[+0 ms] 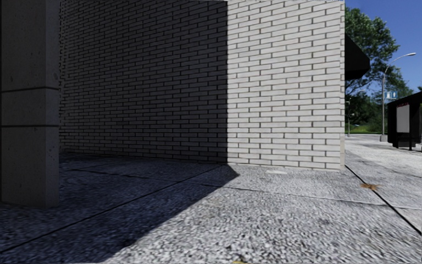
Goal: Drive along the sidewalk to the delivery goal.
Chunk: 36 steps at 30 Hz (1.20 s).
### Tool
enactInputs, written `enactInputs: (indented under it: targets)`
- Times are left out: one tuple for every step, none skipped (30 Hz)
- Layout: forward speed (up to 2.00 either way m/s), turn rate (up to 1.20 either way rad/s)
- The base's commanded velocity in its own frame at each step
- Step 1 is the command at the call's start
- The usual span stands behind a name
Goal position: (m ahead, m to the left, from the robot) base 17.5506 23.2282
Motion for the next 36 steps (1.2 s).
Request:
enactInputs:
  targets:
    - [1.92, 0.58]
    - [1.92, 0.58]
    - [1.92, 0.58]
    - [1.92, 0.58]
    - [1.92, 0.58]
    - [1.92, 0.58]
    - [1.92, 0.58]
    - [1.92, 0.58]
    - [1.92, 0.58]
    - [1.92, 0.58]
    - [1.92, 0.58]
    - [1.92, 0.58]
    - [1.92, 0.58]
    - [1.92, 0.58]
    - [1.92, 0.58]
    - [1.92, 0.58]
    - [1.92, 0.58]
    - [1.92, 0.58]
    - [1.92, 0.58]
    - [1.92, 0.58]
    - [1.92, 0.58]
    - [1.92, 0.58]
    - [1.92, 0.58]
    - [1.92, 0.58]
    - [1.92, 0.58]
    - [1.92, 0.58]
    - [1.92, 0.58]
    - [1.92, 0.58]
    - [1.92, 0.58]
    - [1.92, 0.58]
    - [1.92, 0.58]
    - [1.92, 0.58]
    - [1.92, 0.58]
    - [1.92, 0.58]
    - [1.92, 0.58]
    - [1.92, 0.58]
